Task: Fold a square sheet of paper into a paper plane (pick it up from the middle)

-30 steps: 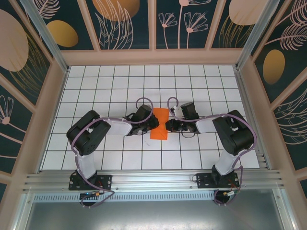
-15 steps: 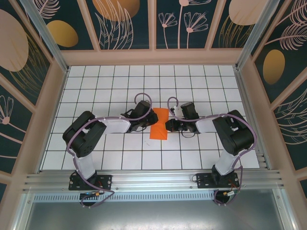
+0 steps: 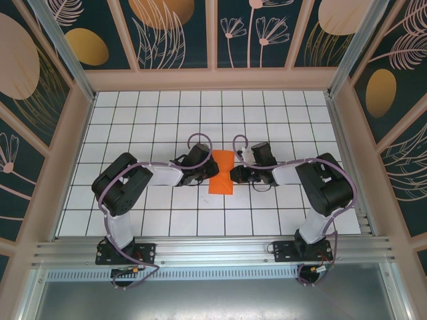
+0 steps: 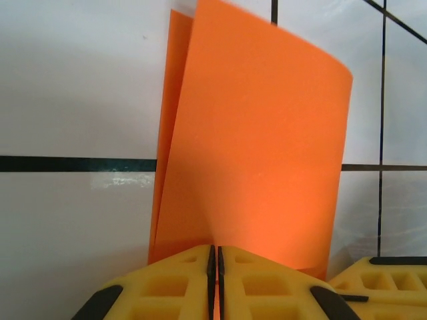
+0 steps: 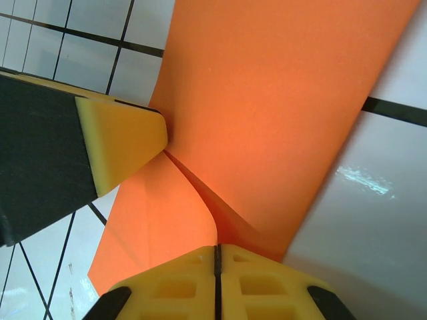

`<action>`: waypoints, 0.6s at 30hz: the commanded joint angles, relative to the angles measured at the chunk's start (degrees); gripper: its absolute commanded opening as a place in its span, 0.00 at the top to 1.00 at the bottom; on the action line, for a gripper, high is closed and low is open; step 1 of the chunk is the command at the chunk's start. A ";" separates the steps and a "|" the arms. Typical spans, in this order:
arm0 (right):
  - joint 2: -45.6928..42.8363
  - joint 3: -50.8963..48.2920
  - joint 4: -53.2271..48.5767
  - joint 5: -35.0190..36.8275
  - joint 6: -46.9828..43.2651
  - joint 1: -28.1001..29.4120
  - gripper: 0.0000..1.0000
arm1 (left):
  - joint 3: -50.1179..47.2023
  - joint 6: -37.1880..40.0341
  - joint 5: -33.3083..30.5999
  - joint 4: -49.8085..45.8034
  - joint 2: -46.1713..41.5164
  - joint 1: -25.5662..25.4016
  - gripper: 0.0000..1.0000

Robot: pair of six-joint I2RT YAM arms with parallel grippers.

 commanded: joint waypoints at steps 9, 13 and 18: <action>4.29 0.16 -0.76 4.34 -0.89 1.41 0.89 | 0.06 1.17 -0.35 0.35 -3.46 0.14 0.80; 4.35 0.16 -0.57 4.34 -0.75 1.41 0.89 | 0.81 1.92 0.59 0.73 -3.77 0.11 0.79; 4.40 0.32 -0.65 4.23 -0.74 1.42 0.88 | 0.56 1.77 2.78 2.03 -1.85 0.14 0.80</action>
